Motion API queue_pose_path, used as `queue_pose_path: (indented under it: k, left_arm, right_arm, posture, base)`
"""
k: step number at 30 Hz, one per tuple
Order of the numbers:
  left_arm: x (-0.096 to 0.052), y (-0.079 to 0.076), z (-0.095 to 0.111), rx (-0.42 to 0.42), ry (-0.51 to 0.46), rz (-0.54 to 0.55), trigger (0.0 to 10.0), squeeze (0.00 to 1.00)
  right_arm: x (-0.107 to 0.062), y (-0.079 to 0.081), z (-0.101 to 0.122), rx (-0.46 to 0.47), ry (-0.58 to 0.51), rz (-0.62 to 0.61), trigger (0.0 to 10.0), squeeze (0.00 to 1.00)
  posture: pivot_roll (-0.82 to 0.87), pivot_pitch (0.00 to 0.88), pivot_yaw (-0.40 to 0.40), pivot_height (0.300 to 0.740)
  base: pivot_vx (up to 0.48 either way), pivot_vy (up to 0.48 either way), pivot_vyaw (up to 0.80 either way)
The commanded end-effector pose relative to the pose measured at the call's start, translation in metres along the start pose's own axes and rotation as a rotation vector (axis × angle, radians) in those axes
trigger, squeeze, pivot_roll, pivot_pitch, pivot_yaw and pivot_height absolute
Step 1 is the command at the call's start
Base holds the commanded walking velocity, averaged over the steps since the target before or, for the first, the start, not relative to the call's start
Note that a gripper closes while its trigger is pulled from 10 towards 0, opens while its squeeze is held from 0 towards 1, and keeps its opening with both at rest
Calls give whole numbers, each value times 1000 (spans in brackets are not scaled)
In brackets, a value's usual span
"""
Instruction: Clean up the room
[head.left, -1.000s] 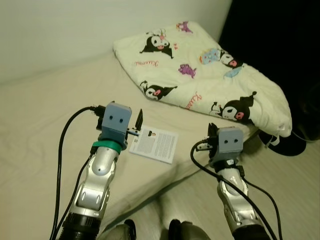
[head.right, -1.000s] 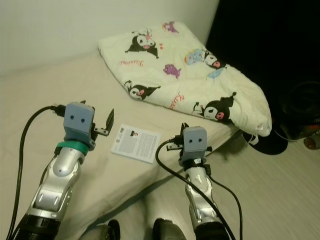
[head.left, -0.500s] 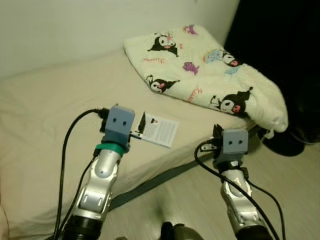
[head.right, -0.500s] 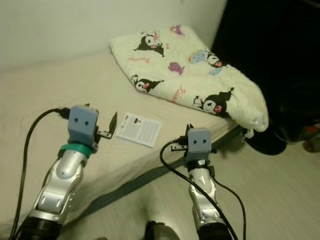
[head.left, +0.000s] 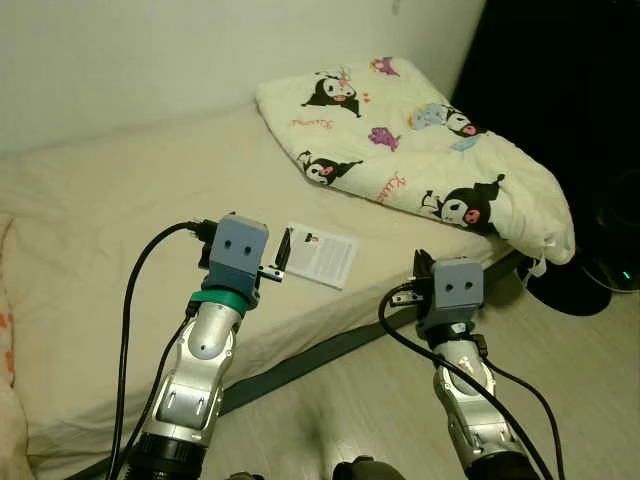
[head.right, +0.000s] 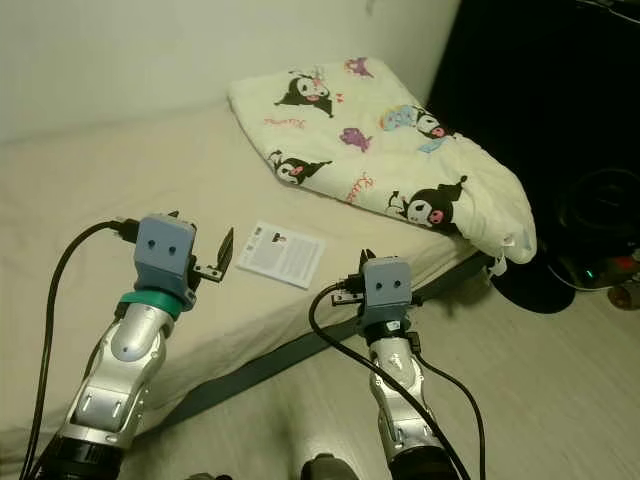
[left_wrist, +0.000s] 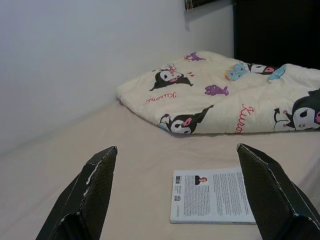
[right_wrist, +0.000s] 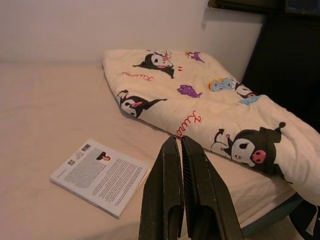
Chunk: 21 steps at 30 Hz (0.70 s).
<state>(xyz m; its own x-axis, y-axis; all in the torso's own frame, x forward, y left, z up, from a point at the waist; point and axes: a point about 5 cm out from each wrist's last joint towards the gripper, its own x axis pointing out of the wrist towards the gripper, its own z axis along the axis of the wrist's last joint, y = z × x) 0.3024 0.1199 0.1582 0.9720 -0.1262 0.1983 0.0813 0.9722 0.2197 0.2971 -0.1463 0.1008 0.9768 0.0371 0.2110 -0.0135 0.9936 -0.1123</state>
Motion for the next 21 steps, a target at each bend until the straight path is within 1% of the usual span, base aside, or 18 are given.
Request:
queue_pose_path:
  k: [1, 5, 17, 18, 21]
  left_arm:
    - [-2, -1, -2, 11, 3, -12, 10000, 0]
    - [-2, -2, -1, 13, -2, -12, 10000, 0]
    - [-1, -2, -1, 17, -7, -13, 10000, 0]
    - [-1, -2, -1, 15, -3, -11, 10000, 0]
    - [-1, -2, -2, 8, 4, -9, 10000, 0]
  right_arm:
    - [-4, -1, -4, 0, 18, -7, 10000, 0]
    - [-5, -1, -5, -1, 19, -7, 10000, 0]
    - [-4, -2, -5, -2, 20, -8, 10000, 0]
    - [-4, -2, -5, -2, 21, -8, 10000, 0]
    - [-5, -2, -5, -3, 21, -9, 10000, 0]
  posture:
    - [-118, 55, 31, 739]
    - [-119, 58, 30, 739]
    - [-120, 60, 30, 739]
    - [-120, 60, 30, 739]
    - [-120, 60, 30, 739]
  base:
    - [0, 0, 0]
    - [0, 0, 0]
    - [405, 0, 0]
    - [270, 0, 0]
    - [0, 0, 0]
